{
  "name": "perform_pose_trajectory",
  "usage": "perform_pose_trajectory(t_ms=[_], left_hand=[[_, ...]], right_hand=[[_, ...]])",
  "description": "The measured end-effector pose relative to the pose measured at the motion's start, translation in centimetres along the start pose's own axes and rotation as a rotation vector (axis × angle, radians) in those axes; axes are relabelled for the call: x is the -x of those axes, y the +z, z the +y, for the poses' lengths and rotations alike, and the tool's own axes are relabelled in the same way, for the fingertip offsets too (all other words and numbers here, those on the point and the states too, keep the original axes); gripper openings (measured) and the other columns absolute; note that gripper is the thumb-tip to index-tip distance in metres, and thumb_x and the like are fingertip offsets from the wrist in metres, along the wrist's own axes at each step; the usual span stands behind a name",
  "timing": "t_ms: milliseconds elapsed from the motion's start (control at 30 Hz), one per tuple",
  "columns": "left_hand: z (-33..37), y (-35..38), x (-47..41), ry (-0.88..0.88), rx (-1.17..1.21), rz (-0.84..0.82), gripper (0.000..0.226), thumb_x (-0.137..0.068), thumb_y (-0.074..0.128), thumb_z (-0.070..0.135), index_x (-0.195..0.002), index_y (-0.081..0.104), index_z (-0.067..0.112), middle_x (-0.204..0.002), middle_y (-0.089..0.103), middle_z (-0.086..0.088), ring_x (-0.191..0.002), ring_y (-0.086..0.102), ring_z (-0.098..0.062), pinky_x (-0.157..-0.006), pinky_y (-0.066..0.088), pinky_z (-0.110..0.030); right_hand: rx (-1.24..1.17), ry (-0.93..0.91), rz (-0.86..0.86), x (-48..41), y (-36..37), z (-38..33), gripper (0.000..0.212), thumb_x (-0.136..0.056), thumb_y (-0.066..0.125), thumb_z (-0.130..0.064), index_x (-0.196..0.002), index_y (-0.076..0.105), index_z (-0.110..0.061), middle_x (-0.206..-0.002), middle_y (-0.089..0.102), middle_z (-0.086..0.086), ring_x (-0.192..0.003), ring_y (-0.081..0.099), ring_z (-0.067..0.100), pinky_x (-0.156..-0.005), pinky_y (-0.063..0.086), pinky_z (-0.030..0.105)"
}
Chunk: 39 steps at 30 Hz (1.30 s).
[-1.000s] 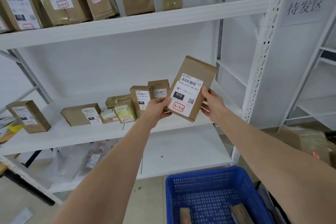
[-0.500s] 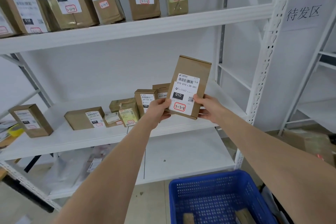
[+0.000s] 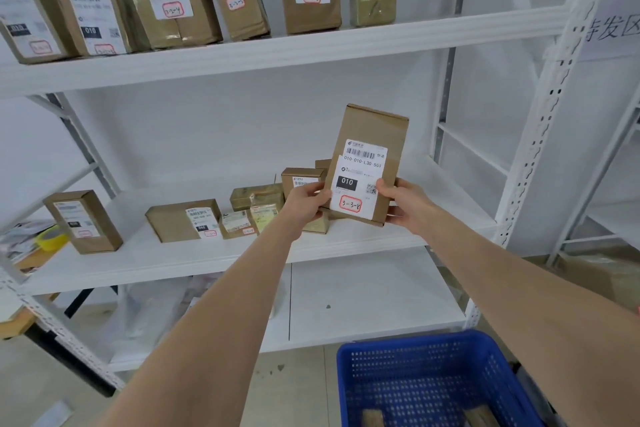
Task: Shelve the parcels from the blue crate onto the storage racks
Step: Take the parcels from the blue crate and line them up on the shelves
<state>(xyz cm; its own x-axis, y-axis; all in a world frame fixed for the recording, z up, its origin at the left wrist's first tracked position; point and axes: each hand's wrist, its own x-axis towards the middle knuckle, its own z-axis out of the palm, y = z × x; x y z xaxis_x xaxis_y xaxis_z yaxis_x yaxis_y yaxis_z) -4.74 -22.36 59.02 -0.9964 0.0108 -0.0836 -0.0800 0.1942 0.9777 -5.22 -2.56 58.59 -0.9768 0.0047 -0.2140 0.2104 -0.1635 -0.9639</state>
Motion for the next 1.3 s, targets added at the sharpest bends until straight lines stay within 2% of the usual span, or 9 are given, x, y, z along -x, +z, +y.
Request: perform_pose_trajectory(t_ms=[200,500,700,833,933,1033,1167,1233,1300], left_hand=[[2.3,0.5,-1.6,0.076,-0.019,0.016,0.040,-0.095,0.044,0.002,-0.133,0.052,0.012,-0.131,0.058,-0.004,-0.119,0.053,-0.019,-0.099,0.044,-0.031],[0.1,3.0,-5.3,0.045,0.001,0.182,0.036,-0.091,0.050,0.005,-0.126,0.058,0.012,-0.122,0.062,-0.006,-0.099,0.060,-0.019,-0.092,0.051,-0.033],[-1.7,7.1,-8.1,-0.040,-0.064,0.054,0.055,-0.092,0.051,0.007,-0.144,0.034,0.009,-0.142,0.047,-0.006,-0.129,0.046,-0.024,-0.105,0.037,-0.034],[-3.5,10.5,-11.5,-0.090,-0.081,-0.020,0.057,-0.091,0.055,0.008,-0.144,0.033,0.008,-0.142,0.045,-0.008,-0.133,0.042,-0.026,-0.103,0.035,-0.034],[-4.9,12.8,-14.3,-0.137,-0.060,-0.049,0.054,-0.092,0.053,0.005,-0.142,0.038,0.012,-0.136,0.053,-0.006,-0.114,0.054,-0.019,-0.084,0.047,-0.025],[-6.6,14.9,-16.4,-0.158,-0.037,0.023,0.049,-0.090,0.050,0.000,-0.137,0.042,0.010,-0.131,0.057,-0.007,-0.104,0.056,-0.019,-0.060,0.042,-0.015],[-9.2,16.6,-18.4,-0.172,-0.025,0.127,0.049,-0.090,0.055,0.007,-0.138,0.043,0.012,-0.131,0.056,-0.007,-0.115,0.054,-0.023,-0.075,0.046,-0.021],[-10.2,16.9,-19.2,-0.159,-0.043,0.177,0.048,-0.092,0.055,0.012,-0.139,0.044,0.014,-0.131,0.057,-0.006,-0.116,0.054,-0.020,-0.082,0.046,-0.021],[-11.0,17.1,-19.8,-0.171,-0.028,0.204,0.047,-0.094,0.053,0.010,-0.140,0.044,0.013,-0.129,0.056,-0.008,-0.106,0.054,-0.016,-0.065,0.046,-0.005]], right_hand=[[-0.078,-0.147,0.204,-0.4,-1.1,-2.1,0.049,-0.092,0.061,-0.014,-0.138,0.045,-0.020,-0.120,0.065,0.003,-0.106,0.061,0.023,-0.088,0.050,0.040],[-0.055,-0.138,0.275,-2.5,-4.2,-0.5,0.052,-0.090,0.062,-0.005,-0.138,0.044,-0.015,-0.124,0.063,0.008,-0.106,0.062,0.025,-0.087,0.049,0.037],[0.048,-0.089,0.226,-7.8,-6.3,2.6,0.058,-0.089,0.064,-0.004,-0.141,0.039,-0.011,-0.127,0.060,0.010,-0.110,0.059,0.023,-0.088,0.043,0.032],[0.067,-0.053,0.171,-12.7,-8.6,4.2,0.057,-0.088,0.063,0.001,-0.139,0.041,-0.009,-0.123,0.061,0.016,-0.104,0.060,0.025,-0.086,0.047,0.035],[0.133,-0.043,0.109,-16.4,-10.4,5.2,0.057,-0.087,0.062,0.004,-0.139,0.043,-0.010,-0.121,0.062,0.016,-0.101,0.061,0.024,-0.088,0.049,0.035],[0.266,-0.046,0.072,-19.7,-12.2,6.2,0.056,-0.088,0.059,0.003,-0.139,0.044,-0.014,-0.119,0.062,0.013,-0.102,0.061,0.023,-0.092,0.049,0.036],[0.346,-0.048,0.027,-22.7,-13.1,8.1,0.050,-0.090,0.054,0.005,-0.136,0.047,-0.014,-0.109,0.060,0.004,-0.098,0.055,0.016,-0.078,0.047,0.025],[0.348,-0.043,0.039,-23.7,-13.3,9.4,0.049,-0.090,0.054,0.006,-0.136,0.048,-0.010,-0.103,0.059,-0.001,-0.098,0.054,0.015,-0.083,0.047,0.029],[0.361,-0.061,0.041,-24.3,-13.4,10.4,0.048,-0.088,0.052,0.008,-0.133,0.050,-0.008,-0.096,0.060,-0.007,-0.098,0.053,0.014,-0.090,0.047,0.034]])
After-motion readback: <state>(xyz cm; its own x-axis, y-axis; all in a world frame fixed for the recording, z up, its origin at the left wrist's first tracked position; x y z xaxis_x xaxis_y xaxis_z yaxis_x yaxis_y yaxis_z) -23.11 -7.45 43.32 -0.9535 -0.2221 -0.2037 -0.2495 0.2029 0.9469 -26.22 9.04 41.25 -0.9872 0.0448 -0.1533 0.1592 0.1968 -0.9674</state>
